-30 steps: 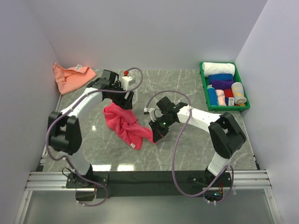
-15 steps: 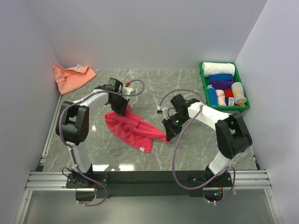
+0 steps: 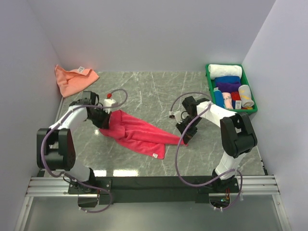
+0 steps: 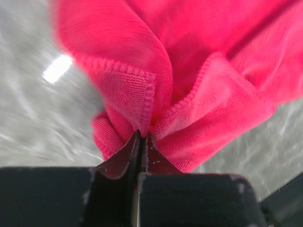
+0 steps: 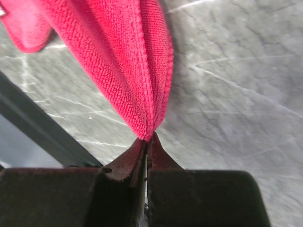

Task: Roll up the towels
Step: Flatten the towel

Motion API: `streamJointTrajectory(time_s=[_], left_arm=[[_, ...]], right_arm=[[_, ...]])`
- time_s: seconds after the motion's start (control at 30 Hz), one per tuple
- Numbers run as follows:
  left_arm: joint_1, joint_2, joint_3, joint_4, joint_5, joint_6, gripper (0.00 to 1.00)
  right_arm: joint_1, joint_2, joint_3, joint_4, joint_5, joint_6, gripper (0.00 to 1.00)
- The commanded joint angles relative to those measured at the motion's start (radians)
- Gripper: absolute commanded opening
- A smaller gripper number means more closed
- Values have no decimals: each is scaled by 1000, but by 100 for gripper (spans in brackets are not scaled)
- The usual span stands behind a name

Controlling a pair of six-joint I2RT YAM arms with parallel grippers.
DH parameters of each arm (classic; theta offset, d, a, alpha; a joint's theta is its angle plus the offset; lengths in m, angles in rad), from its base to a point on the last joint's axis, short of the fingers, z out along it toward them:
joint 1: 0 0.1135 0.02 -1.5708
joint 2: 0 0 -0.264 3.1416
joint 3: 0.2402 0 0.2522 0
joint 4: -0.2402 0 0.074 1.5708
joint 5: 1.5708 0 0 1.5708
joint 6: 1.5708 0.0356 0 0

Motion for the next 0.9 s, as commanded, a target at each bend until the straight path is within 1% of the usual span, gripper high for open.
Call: streamJointTrajectory(time_s=[0.0,0.07,0.1,0.17,0.2,0.27,0.43,0.47,0.5,0.53,0.57,0.63,0.67,0.7,0.83,0.87], left_arm=[[-1,-82,-82,-20,-25,101,2],[10,-139,-139,1,-79,108,1],[36,-159,-156,31,-123,107,1],[76,-202,-195,44,-143,124,1],[79,-208,-206,43,-174,130,1],[82,-211,-234,39,-194,134,6],[120,-181,-239,65,-205,87,9],[134,-169,-219,56,-194,84,16],[142,-155,-202,40,-170,82,21],[150,-132,-184,-9,-118,91,26],[159,-123,-144,-28,-88,90,34],[168,-118,-104,-66,-38,101,39],[173,-122,-73,-82,8,104,45],[171,-130,-61,-79,19,98,48],[171,-127,-13,-65,70,50,54],[168,-118,-13,-60,70,39,60]], right_arm=[[-8,-1,47,-38,88,-41,0],[-37,-9,46,-49,111,-50,0],[-49,-12,50,-53,129,-64,0],[-97,-14,62,-70,146,-87,0],[-112,-12,68,-75,152,-93,0],[-140,-6,90,-96,155,-107,0],[-141,-12,101,-108,175,-118,0],[-141,-12,107,-113,166,-119,0],[-141,-8,113,-122,157,-119,0],[-143,-6,118,-136,148,-119,0],[-140,-4,128,-142,136,-119,0],[-140,0,136,-150,129,-119,0],[-137,5,144,-151,125,-119,0],[-138,8,147,-153,123,-118,0],[-135,22,158,-162,111,-113,0],[-135,23,158,-164,111,-113,0]])
